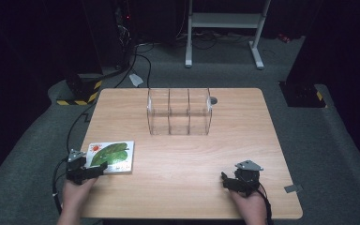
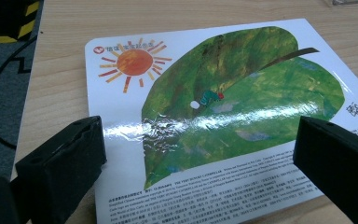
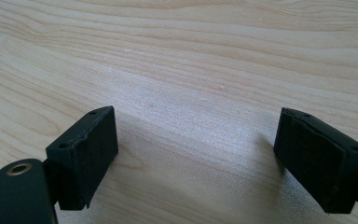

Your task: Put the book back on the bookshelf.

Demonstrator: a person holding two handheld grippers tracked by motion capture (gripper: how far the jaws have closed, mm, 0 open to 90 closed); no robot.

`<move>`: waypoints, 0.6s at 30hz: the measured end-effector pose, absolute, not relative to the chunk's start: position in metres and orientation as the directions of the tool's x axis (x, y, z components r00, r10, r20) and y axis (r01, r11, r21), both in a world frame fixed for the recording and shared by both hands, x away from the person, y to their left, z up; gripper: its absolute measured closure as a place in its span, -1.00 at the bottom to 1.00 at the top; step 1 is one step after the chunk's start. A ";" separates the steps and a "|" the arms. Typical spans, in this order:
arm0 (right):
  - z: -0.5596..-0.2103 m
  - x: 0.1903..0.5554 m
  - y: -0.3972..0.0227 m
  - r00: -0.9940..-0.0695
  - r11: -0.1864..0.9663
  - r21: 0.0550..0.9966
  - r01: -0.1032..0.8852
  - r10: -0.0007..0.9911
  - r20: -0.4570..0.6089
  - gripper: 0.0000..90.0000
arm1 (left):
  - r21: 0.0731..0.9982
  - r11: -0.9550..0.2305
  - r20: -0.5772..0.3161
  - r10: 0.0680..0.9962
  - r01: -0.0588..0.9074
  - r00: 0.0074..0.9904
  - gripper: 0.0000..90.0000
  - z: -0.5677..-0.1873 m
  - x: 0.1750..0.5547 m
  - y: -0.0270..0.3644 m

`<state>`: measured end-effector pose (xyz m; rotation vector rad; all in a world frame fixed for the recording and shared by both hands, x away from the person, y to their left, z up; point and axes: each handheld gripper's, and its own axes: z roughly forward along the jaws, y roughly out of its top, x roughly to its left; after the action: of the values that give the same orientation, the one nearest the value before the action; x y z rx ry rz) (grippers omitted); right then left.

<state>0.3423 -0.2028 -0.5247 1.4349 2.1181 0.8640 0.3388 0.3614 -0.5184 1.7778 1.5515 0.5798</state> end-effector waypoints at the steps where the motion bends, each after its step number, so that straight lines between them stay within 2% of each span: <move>1: -0.525 0.342 -0.203 -0.366 0.267 0.705 0.657 0.931 -0.012 -0.71 | 0.743 -0.044 -0.109 0.977 0.668 0.185 -0.94 -0.519 0.339 0.361; 18: -0.525 0.342 -0.203 -0.367 0.267 0.705 0.657 0.930 -0.011 -0.71 | 0.745 -0.063 -0.096 0.975 0.664 0.201 -0.93 -0.520 0.340 0.354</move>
<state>0.3423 -0.2028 -0.5247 1.4345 2.1181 0.8644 0.3396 0.3545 -0.5203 1.8000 1.5335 0.5847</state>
